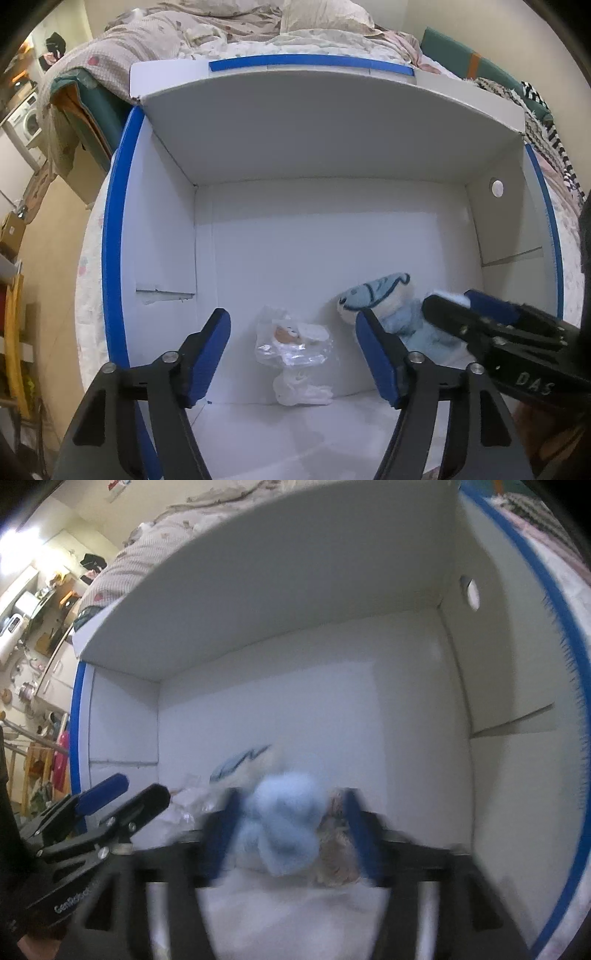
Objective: Organize soft objects
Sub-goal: 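Lower the plastic bag and blue plush into the box, opening both grippers, then grasp the pink puff with the left gripper while the right grasps another scrunchie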
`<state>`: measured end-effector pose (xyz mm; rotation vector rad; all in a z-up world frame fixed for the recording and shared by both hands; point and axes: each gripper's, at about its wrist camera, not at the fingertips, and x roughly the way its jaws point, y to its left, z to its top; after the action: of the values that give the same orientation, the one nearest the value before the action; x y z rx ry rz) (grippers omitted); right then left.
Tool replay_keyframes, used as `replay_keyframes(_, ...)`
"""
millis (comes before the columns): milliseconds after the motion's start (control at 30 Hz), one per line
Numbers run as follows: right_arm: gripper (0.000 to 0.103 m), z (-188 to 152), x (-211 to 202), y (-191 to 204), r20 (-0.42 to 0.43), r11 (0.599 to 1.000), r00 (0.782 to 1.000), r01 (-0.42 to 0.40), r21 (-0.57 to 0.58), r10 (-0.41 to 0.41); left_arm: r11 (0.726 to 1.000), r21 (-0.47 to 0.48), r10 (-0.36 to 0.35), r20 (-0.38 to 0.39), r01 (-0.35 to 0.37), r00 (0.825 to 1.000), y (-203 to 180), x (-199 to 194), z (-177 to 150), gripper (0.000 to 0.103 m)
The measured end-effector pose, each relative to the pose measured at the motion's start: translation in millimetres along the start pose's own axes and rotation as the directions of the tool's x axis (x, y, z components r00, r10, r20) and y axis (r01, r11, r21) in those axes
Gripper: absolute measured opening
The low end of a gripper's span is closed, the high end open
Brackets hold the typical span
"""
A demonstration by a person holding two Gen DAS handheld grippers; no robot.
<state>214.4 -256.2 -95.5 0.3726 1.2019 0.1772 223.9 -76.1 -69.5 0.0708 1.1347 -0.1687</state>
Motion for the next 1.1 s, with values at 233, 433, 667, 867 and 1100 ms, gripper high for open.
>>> replay_keyframes(233,0.085,5.1,-9.0,-1.9,0.059,1.0,0.998,0.01,0.006,-0.01,1.0,-0.027,0.005,0.014,-0.005,1.0,3.8,-2.7,4.7,0.074)
replay_keyframes(433,0.085,7.0,-9.4,-6.6,0.055,1.0,0.998,-0.011,0.018,0.01,0.999,-0.033,0.01,0.024,-0.01,1.0,3.6,-7.3,5.2,0.074)
replay_keyframes(667,0.085,4.1,-21.1,-9.7,0.076,0.999,0.997,-0.019,0.03,0.017,0.998,-0.055,0.005,0.065,-0.002,0.998,2.9,-24.3,3.9,0.074)
replay_keyframes(867,0.085,-7.2,-40.3,-14.1,0.111,0.999,0.994,-0.021,0.035,0.016,0.999,-0.041,0.028,0.108,-0.024,0.994,1.6,-42.6,-9.9,0.074)
replay_keyframes(1100,0.085,-24.0,-69.1,-16.8,0.135,0.999,0.99,-0.035,0.03,0.031,0.997,-0.077,0.017,0.147,-0.006,0.989,17.6,-76.3,-36.7,0.074)
